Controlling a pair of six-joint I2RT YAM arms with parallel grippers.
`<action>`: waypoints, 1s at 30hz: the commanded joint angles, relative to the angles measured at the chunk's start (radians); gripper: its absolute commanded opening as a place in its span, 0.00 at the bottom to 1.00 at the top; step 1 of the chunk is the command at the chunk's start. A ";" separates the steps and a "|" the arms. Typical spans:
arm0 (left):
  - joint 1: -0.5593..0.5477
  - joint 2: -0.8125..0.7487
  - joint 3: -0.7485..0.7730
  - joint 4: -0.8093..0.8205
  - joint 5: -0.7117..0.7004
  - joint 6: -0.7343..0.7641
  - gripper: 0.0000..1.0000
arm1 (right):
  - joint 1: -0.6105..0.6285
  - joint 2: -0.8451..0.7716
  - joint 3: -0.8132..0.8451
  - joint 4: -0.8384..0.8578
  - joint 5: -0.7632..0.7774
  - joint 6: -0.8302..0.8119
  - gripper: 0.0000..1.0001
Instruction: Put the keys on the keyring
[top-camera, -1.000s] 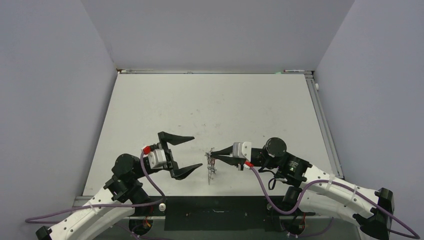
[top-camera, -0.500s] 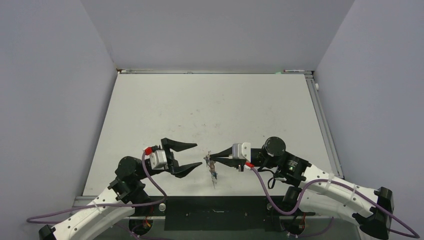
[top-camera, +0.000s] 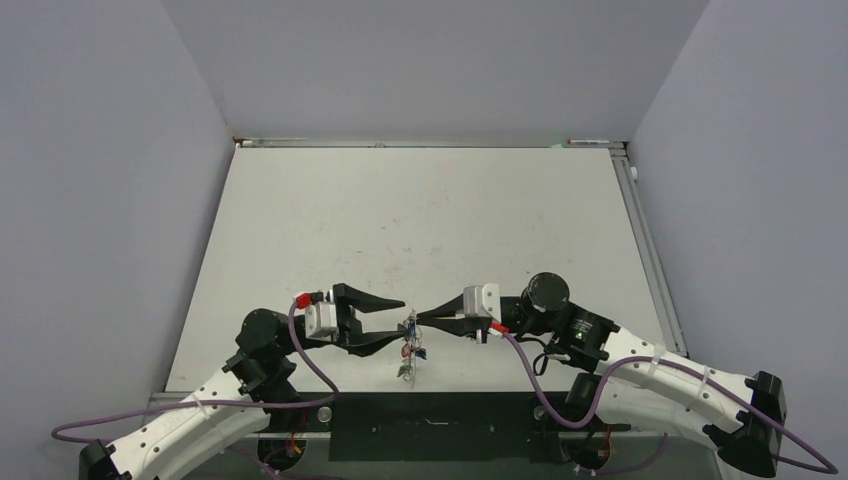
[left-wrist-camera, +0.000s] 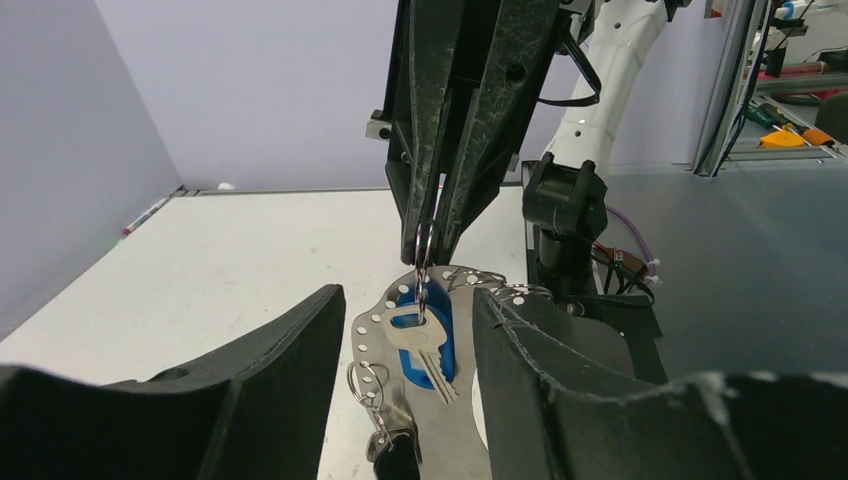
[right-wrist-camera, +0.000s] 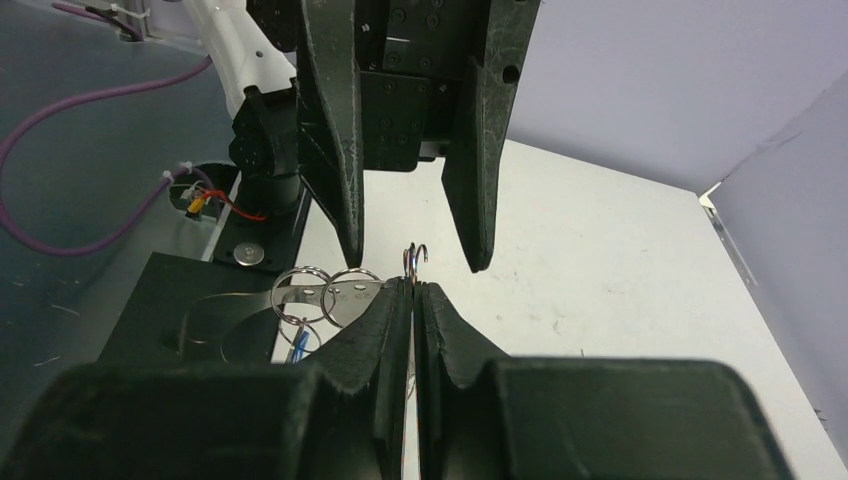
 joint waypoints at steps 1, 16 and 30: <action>0.003 0.015 0.023 0.058 0.040 -0.020 0.44 | -0.003 0.007 0.051 0.122 -0.049 0.011 0.05; -0.001 0.037 0.025 0.067 0.064 -0.023 0.26 | -0.004 0.021 0.050 0.130 -0.062 0.023 0.05; -0.005 0.055 0.023 0.088 0.097 -0.008 0.25 | -0.002 0.025 0.046 0.136 -0.069 0.031 0.05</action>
